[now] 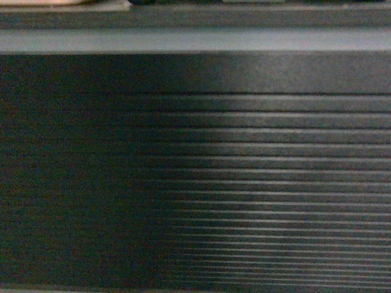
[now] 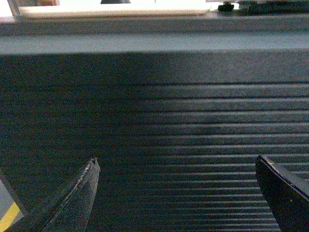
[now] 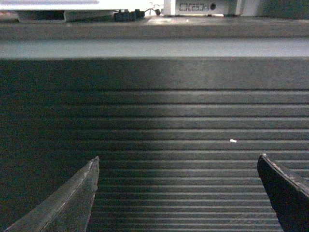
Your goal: Place dark red mango on scale at checkout
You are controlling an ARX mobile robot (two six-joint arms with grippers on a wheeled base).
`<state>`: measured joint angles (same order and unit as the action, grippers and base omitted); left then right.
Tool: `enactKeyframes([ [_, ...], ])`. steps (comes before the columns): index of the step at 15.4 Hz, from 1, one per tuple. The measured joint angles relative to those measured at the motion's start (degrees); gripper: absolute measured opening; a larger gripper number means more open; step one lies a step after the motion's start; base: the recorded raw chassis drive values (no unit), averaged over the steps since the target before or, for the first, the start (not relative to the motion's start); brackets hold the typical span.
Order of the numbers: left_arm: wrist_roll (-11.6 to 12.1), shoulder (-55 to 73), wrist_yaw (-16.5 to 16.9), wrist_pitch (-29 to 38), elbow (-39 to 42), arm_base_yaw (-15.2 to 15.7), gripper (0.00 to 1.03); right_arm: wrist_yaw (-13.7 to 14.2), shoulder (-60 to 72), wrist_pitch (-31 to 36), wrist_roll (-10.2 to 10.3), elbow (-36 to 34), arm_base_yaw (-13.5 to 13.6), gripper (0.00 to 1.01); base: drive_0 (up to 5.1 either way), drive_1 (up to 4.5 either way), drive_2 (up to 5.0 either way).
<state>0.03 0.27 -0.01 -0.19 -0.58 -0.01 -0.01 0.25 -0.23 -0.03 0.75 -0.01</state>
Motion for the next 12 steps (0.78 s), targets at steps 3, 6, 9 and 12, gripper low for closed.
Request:
enactKeyframes([
  [3, 0.0, 0.0, 0.0, 0.0, 0.0, 0.0, 0.98, 0.0, 0.0, 0.0, 0.0, 0.0, 0.0, 0.98, 0.0, 0.00, 0.0],
  [6, 0.0, 0.0, 0.0, 0.0, 0.0, 0.0, 0.98, 0.0, 0.0, 0.0, 0.0, 0.0, 0.0, 0.98, 0.0, 0.00, 0.0],
  [9, 0.0, 0.0, -0.1, -0.1, 0.0, 0.0, 0.98, 0.0, 0.0, -0.1, 0.0, 0.0, 0.0, 0.98, 0.0, 0.00, 0.0],
  [12, 0.0, 0.0, 0.0, -0.2, 0.0, 0.0, 0.98, 0.0, 0.0, -0.1, 0.0, 0.0, 0.0, 0.98, 0.0, 0.00, 0.0],
])
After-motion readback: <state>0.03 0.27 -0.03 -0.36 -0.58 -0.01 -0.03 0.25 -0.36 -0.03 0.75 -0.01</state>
